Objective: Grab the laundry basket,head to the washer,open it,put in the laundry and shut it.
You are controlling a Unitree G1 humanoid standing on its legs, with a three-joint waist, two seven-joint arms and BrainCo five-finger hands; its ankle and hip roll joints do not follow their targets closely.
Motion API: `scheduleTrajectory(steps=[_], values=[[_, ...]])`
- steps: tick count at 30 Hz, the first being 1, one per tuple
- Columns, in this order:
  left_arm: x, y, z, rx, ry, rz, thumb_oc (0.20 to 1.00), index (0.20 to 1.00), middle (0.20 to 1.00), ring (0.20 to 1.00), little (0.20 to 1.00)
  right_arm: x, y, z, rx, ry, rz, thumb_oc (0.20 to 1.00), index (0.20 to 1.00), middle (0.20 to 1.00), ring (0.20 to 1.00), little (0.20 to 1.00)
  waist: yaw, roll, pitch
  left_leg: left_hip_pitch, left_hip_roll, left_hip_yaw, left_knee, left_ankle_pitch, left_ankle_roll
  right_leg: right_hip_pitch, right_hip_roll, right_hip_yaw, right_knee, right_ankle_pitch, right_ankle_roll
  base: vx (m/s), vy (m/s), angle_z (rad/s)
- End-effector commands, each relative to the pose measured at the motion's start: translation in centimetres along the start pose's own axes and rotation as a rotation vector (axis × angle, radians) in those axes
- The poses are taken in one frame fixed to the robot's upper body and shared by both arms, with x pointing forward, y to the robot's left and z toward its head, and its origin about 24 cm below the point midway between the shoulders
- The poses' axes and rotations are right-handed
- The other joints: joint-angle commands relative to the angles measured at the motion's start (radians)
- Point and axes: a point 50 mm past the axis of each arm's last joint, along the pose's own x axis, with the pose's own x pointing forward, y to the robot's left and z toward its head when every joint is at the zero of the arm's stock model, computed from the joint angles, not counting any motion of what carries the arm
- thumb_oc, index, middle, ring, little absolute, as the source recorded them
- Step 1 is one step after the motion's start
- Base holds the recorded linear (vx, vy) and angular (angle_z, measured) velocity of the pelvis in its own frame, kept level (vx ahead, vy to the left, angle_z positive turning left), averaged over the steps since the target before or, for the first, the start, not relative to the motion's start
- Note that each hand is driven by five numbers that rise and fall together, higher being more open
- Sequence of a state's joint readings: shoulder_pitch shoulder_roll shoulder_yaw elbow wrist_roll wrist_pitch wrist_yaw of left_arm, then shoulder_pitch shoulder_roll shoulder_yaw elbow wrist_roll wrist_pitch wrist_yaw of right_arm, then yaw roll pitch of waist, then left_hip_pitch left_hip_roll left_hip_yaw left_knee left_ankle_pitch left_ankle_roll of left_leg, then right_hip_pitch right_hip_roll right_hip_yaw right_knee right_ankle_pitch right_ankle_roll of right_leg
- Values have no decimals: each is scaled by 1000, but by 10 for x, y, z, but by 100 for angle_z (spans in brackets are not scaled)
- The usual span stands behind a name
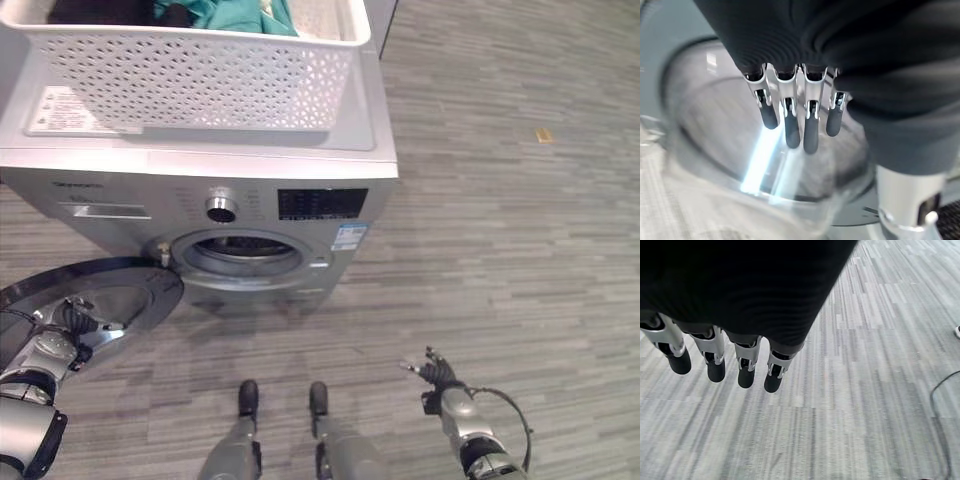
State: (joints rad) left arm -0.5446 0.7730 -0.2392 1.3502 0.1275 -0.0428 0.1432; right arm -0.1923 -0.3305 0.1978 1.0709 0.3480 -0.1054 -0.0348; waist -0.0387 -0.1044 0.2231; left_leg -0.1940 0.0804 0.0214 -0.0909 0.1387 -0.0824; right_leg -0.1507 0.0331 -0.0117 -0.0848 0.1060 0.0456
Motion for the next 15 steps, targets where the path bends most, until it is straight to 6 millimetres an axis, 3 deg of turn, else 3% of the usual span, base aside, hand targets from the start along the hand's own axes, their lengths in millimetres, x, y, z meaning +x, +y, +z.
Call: scheduleTrajectory(steps=[1,9,11,15], values=[[-4,-1,-30,9,102,12,1000,1000,1000,1000,1000,-8,-10,-27,26,74,-41,1000,1000,1000,1000,1000,12,-27,-65,-21,-26,-28,4,-67,14,-33,-125,-27,-1,-21,106,-8,-24,14],[-8,-16,-35,-95,123,-10,1000,1000,1000,1000,1000,-12,-18,-43,13,145,-67,1000,1000,1000,1000,1000,15,-5,-92,-1,-30,-31,4,-68,14,-9,-128,-34,4,-30,102,5,-13,4],[-11,-38,-28,-228,93,-35,1000,1000,1000,1000,1000,-17,-18,-55,27,183,-78,1000,1000,1000,1000,1000,21,14,-114,28,-35,-37,4,-72,16,25,-135,-45,8,-42,99,73,-29,3],[-20,-68,-14,-263,-10,-124,1000,1000,1000,1000,1000,-25,-29,-73,33,261,-106,1000,1000,1000,1000,1000,32,45,-149,67,-45,-44,4,-78,19,72,-143,-61,9,-56,96,70,-9,14]])
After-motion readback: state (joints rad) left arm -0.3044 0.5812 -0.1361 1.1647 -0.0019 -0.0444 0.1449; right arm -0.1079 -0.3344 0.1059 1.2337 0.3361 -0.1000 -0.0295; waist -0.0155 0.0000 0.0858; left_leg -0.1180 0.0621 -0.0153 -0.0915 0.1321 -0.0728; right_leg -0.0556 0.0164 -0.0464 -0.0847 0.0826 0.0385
